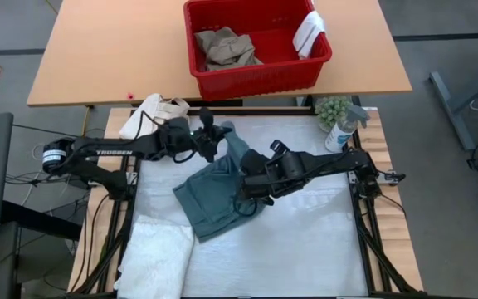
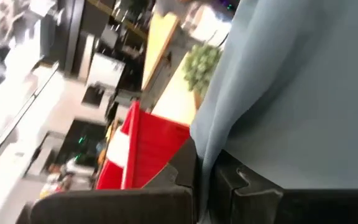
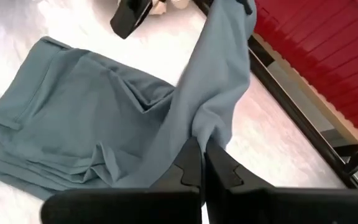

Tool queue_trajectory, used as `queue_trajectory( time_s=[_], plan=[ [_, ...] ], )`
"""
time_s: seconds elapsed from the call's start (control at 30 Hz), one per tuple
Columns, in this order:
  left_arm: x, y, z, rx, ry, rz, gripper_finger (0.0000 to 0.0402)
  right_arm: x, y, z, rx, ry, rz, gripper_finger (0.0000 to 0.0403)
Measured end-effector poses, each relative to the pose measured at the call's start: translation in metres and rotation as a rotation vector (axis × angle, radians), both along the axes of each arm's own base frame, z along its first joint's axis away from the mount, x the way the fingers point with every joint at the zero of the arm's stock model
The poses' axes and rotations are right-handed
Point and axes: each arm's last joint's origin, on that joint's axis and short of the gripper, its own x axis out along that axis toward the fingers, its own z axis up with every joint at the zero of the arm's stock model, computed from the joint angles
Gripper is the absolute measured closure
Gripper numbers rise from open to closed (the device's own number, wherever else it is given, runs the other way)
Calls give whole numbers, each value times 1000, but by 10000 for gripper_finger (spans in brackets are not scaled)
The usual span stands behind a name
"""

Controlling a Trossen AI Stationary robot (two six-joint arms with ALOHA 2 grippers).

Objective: Fold Laundry from Bin
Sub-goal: Fold the blue pants

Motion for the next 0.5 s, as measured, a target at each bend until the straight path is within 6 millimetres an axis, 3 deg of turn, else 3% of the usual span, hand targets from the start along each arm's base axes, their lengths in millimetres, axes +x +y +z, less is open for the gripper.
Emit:
queue_trajectory(
  time_s=[0.17,0.27,0.5],
  plan=[
    [2,16,-10,-6,30,-51,400,0,-1,0,-4,-4,-8,382],
    [10,32,-16,94,55,-1,400,2,-4,-1,-9,-8,-21,382],
    [34,51,0,199,62,83,400,4,-15,0,-12,-8,-51,382]
  ],
)
